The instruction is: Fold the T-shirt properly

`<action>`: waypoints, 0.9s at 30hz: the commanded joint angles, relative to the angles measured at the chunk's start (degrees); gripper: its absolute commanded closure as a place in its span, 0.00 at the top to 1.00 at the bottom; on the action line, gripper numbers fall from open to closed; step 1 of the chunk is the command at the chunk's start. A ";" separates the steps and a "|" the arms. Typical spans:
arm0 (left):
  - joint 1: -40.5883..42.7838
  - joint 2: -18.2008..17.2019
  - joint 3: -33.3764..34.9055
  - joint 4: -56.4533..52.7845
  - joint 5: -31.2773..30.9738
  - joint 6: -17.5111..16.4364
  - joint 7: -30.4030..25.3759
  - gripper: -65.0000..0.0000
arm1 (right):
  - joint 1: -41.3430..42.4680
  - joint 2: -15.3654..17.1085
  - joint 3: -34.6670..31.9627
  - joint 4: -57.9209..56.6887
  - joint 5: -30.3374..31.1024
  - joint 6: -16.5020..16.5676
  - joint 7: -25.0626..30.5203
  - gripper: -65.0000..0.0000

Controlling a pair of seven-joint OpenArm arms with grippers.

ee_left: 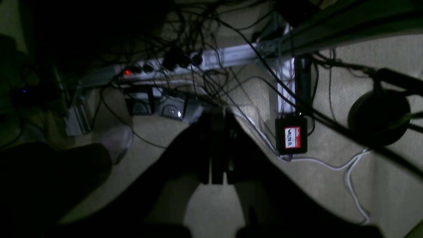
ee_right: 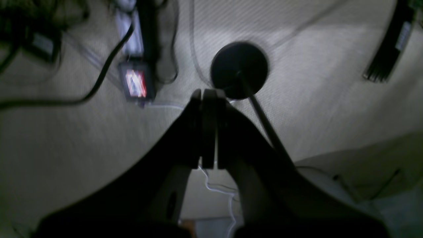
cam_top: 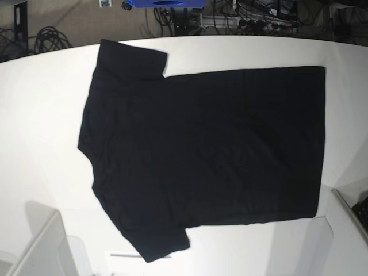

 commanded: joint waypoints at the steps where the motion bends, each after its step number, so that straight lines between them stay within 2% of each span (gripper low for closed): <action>1: 2.44 -0.66 -0.12 2.92 0.01 0.25 -0.85 0.00 | -1.77 0.41 1.63 2.42 0.16 -0.32 -0.88 0.00; 5: 8.07 -2.33 -0.12 11.98 -2.45 0.25 -0.85 0.00 | -6.70 0.32 6.11 13.32 0.16 -0.23 -4.22 0.00; 7: 10.70 -3.83 -0.12 16.02 -8.43 0.25 -0.85 0.00 | -9.42 0.23 7.08 19.30 0.16 -0.23 -5.10 0.00; 11: 15.01 -8.57 -0.12 23.76 -18.98 0.25 -0.94 0.00 | -13.55 -2.14 11.03 30.38 0.16 -0.23 -8.52 0.00; 14: 17.74 -10.95 -0.12 28.94 -20.21 0.25 -0.94 0.00 | -15.49 -3.90 13.67 37.50 0.16 -0.14 -11.16 0.00; 19: 21.25 -12.79 -0.21 34.92 -20.12 0.25 -0.85 0.00 | -17.95 -6.19 16.57 48.22 0.16 -0.14 -13.97 0.00; 21: 22.66 -13.15 -0.91 37.29 -20.12 0.25 -0.94 0.00 | -18.13 -6.28 17.45 51.56 0.16 -0.14 -15.73 0.00; 23: 24.33 -12.62 -5.13 40.20 -20.12 0.25 -1.20 0.00 | -18.13 -6.54 18.15 54.91 0.16 -0.14 -17.32 0.00; 27: 26.79 -7.26 -15.24 45.12 -20.12 0.25 -3.84 0.00 | -17.95 -6.63 18.24 61.50 0.16 -0.14 -20.04 0.00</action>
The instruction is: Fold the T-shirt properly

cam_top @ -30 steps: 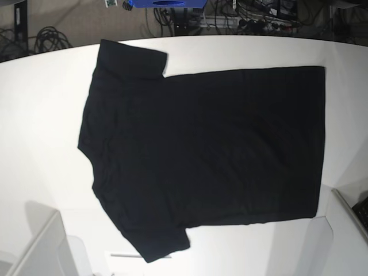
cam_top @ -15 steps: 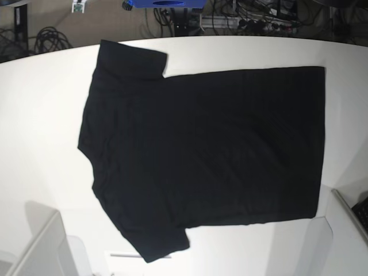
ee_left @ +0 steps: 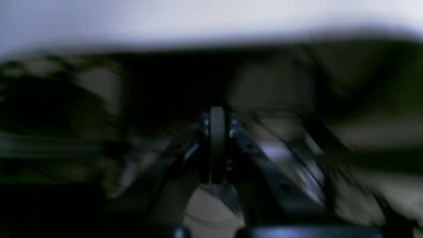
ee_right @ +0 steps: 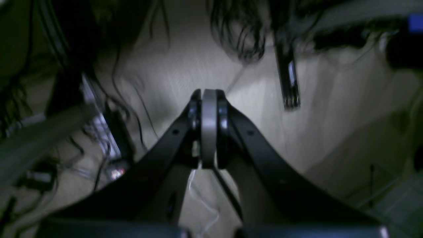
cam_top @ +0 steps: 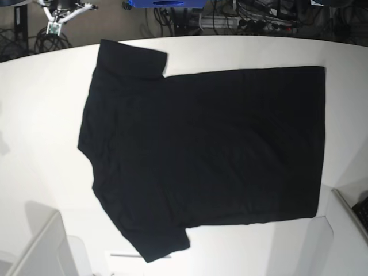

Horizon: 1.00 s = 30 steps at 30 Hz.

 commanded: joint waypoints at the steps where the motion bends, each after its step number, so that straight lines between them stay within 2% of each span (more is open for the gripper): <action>1: 2.23 1.12 -2.05 2.11 0.12 -0.73 -1.11 0.00 | -0.62 0.19 0.30 2.45 0.12 -0.32 0.06 0.00; 4: 2.93 3.32 -7.77 5.98 0.12 -0.73 -1.11 0.00 | 0.09 -0.07 0.12 7.64 0.12 -0.32 -1.61 0.00; 7: 2.93 3.58 -11.11 9.06 -0.06 -1.17 -1.02 0.00 | 2.81 -1.74 0.30 11.33 0.12 -0.23 -4.59 0.00; 12: 2.58 3.85 -13.22 12.40 -0.50 -7.32 -0.93 0.00 | 6.50 -2.27 0.03 12.12 0.12 -0.14 -8.20 0.00; 25: -2.26 3.50 -12.69 13.01 -0.67 -7.59 -0.76 0.00 | 10.64 -2.18 -8.58 12.12 0.12 -0.06 -8.02 0.00; 27: -3.66 3.50 -12.96 13.19 -0.67 -7.59 2.76 0.08 | 11.34 -2.18 -9.81 12.03 0.56 0.03 -8.02 0.00; 30: -7.36 3.50 -13.40 13.28 -0.67 -7.68 10.14 0.26 | 11.87 -1.83 -10.16 12.03 6.80 4.43 -8.20 0.00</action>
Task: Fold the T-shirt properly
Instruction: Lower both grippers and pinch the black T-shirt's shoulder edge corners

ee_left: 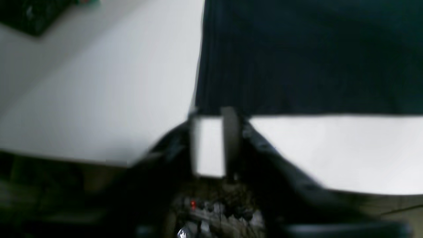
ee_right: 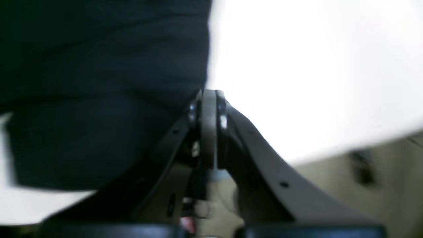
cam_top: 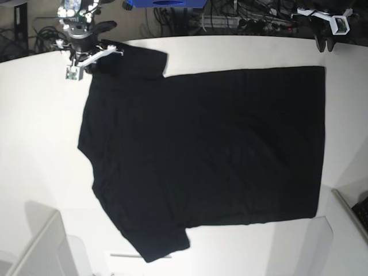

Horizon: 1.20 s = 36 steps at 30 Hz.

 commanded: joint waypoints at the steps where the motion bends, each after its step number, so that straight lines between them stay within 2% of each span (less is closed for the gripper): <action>1: -0.26 -0.44 -0.61 0.82 -0.26 0.19 -0.58 0.31 | 0.09 0.31 0.18 0.95 2.23 0.92 1.16 0.00; 2: -0.96 -0.44 -0.52 0.73 -0.26 0.10 0.65 0.35 | 0.17 0.40 1.05 0.95 4.69 2.23 1.16 0.00; 3: -1.40 -0.44 -0.43 0.64 -0.35 -0.77 1.09 0.37 | 0.17 0.40 2.02 0.95 7.24 3.20 1.16 0.07; 4: -1.84 -0.35 -0.61 0.64 -1.31 -2.71 1.09 0.39 | 0.17 0.40 2.81 0.95 9.17 3.90 1.16 0.19; 7: -2.63 -0.26 -2.37 0.20 -10.10 -11.76 1.62 0.41 | 0.17 0.40 4.66 0.95 14.01 7.16 1.16 0.50; 9: -2.63 -0.35 -4.74 0.20 -16.87 -16.77 3.64 0.41 | 0.09 0.40 6.15 0.86 17.08 9.62 1.16 0.63; 10: -2.72 -0.35 -6.41 0.20 -19.69 -18.62 5.66 0.41 | 0.09 0.40 6.86 0.86 18.49 10.67 1.16 0.66; 13: -5.27 -0.44 -11.95 0.20 -23.82 -23.81 12.61 0.41 | 0.17 0.49 7.56 -0.37 21.48 11.82 1.16 0.64; 18: -11.07 0.62 -21.88 0.03 -23.99 -33.08 27.20 0.41 | 1.14 3.04 7.65 -3.80 27.81 11.82 1.16 0.63; 21: -15.20 2.20 -28.74 -0.94 -23.73 -33.08 34.76 0.41 | 1.23 5.50 7.65 -6.08 32.73 11.82 1.16 0.63; 25: -18.72 2.73 -35.69 -3.40 -23.64 -33.08 40.65 0.41 | 2.02 7.35 7.65 -8.72 34.14 11.73 1.16 0.63; 36: -18.89 2.29 -36.65 -8.15 -23.64 -33.08 41.09 0.41 | 3.60 8.58 7.12 -16.72 34.05 11.73 1.16 0.63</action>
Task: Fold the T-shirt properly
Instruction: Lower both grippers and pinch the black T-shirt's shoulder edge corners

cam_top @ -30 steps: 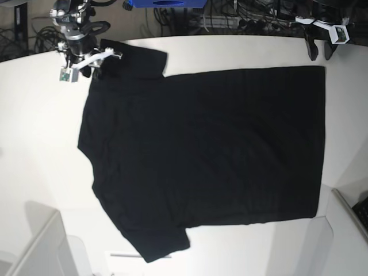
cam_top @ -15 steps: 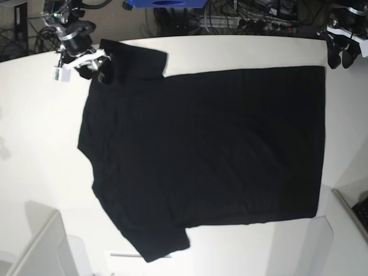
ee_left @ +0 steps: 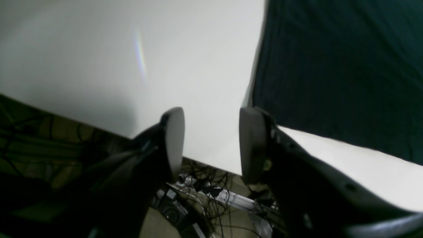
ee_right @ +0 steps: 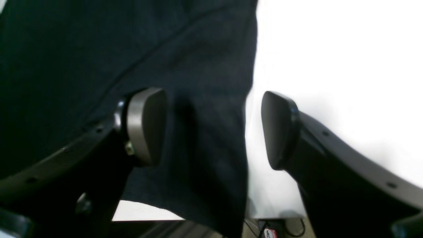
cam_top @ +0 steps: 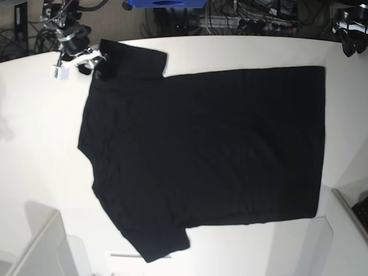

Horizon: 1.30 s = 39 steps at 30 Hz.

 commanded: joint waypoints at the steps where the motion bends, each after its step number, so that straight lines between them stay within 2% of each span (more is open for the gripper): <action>1: 0.69 -0.88 -0.46 0.68 -0.84 -0.52 -1.31 0.41 | -0.66 0.38 -0.18 0.18 -0.22 -0.14 -1.01 0.63; 5: 0.69 -0.88 -0.46 0.59 -0.40 -0.52 -1.31 0.41 | -0.84 0.38 -0.97 0.18 -0.31 0.04 -2.24 0.63; 12: -2.74 -0.53 -0.37 0.51 6.72 -0.52 -1.05 0.41 | -0.92 0.38 -1.41 0.18 -0.31 0.04 -4.70 0.63; 21: -3.53 -0.71 3.85 -1.25 6.72 -0.52 -1.14 0.41 | -1.98 0.38 -1.50 0.09 -0.31 0.04 -4.79 0.62; 23: -4.06 -0.53 4.47 -1.25 6.72 -0.52 -1.14 0.41 | -1.89 0.38 -1.50 -0.17 -0.40 0.04 -5.58 0.55; 28: -5.99 -0.62 4.38 -4.42 6.72 -0.52 -0.96 0.41 | -0.13 1.00 -1.41 -2.99 -0.40 0.04 -7.16 0.25; 32: -7.57 -0.79 4.20 -7.41 6.89 -0.52 -0.96 0.42 | 0.75 1.96 -1.50 -4.31 -0.31 0.04 -7.16 0.10; 34: -7.92 -0.79 4.11 -8.73 6.72 -0.52 -0.96 0.48 | 0.83 1.96 -1.50 -4.31 -0.31 0.04 -7.16 0.02; 37: -7.92 -0.71 4.20 -8.99 6.72 -0.52 -0.96 0.64 | 0.92 1.96 -1.50 -4.31 -0.31 0.04 -7.16 0.00; 39: -8.01 -0.62 4.29 -9.34 6.72 -0.52 -0.96 0.66 | 0.92 1.96 -1.50 -4.31 -0.31 0.04 -7.16 0.00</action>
